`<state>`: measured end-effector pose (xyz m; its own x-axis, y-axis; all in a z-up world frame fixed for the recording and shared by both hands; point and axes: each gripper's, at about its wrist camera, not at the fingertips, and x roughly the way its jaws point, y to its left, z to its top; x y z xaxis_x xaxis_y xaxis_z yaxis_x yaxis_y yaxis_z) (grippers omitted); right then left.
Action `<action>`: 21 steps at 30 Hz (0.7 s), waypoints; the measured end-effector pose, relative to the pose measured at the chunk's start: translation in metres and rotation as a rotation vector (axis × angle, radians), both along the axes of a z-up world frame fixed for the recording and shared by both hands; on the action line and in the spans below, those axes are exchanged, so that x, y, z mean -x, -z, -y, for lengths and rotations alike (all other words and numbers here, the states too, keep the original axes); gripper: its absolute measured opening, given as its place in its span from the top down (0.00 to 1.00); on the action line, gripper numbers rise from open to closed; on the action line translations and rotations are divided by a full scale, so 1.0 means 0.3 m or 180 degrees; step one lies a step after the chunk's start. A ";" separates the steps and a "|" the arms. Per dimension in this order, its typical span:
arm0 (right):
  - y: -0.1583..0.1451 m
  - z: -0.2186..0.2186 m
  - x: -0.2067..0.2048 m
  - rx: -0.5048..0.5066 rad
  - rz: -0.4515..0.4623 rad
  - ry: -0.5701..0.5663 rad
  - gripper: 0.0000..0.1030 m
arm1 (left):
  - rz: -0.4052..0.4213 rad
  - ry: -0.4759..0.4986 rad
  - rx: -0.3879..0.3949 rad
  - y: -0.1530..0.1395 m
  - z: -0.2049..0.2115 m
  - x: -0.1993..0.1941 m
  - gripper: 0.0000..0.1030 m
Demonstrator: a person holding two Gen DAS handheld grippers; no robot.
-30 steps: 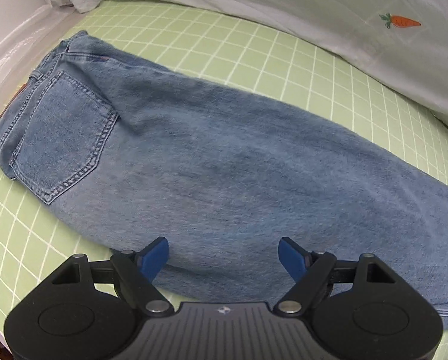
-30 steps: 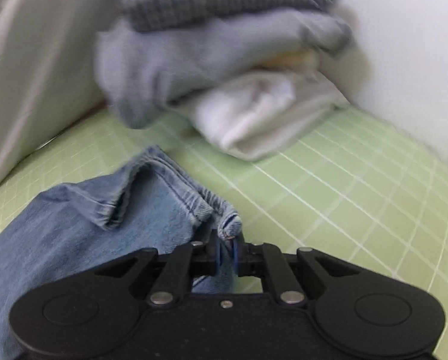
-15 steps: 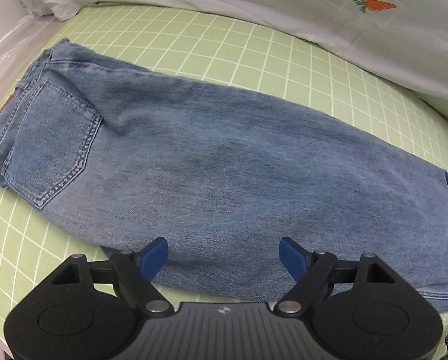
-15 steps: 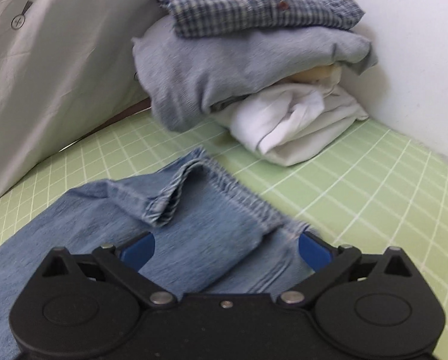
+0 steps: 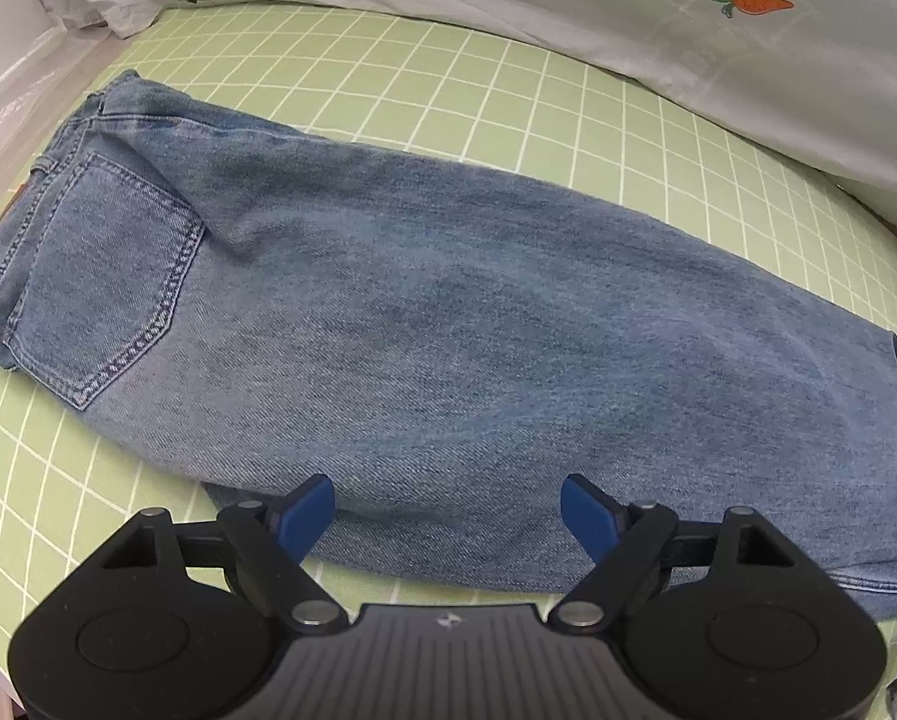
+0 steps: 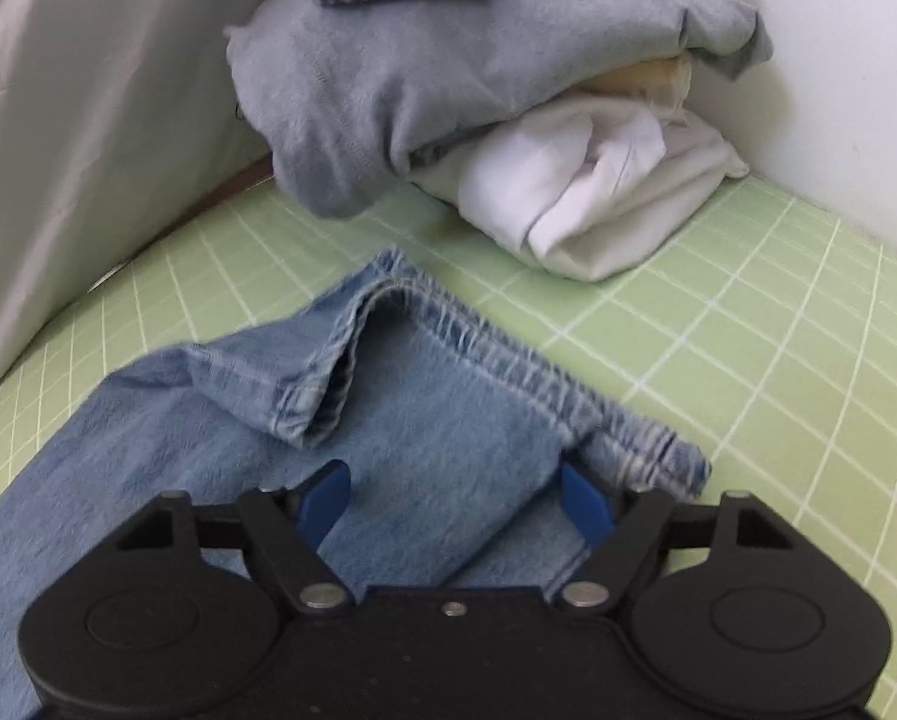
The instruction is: Fold clothes
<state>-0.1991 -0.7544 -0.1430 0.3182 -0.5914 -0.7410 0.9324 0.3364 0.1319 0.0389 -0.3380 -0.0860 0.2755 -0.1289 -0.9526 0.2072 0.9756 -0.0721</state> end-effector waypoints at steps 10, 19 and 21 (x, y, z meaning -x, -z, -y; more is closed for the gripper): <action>-0.255 -0.057 0.096 0.0438 0.0342 -0.0184 0.93 | -0.0022 -0.0046 0.0071 0.006 -0.011 -0.010 0.19; -0.061 -0.068 0.226 0.0013 -0.0332 0.0207 0.66 | -0.0055 -0.0026 0.0105 0.016 -0.015 -0.021 0.19; -0.050 -0.078 0.239 0.0039 -0.0358 0.0218 0.53 | -0.0044 -0.0020 0.0092 0.014 -0.012 -0.021 0.19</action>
<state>-0.2708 -0.7311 -0.1280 0.1920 -0.6181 -0.7623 0.9620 0.2723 0.0216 0.0454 -0.3343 -0.0903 0.2634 -0.1547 -0.9522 0.1998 0.9744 -0.1031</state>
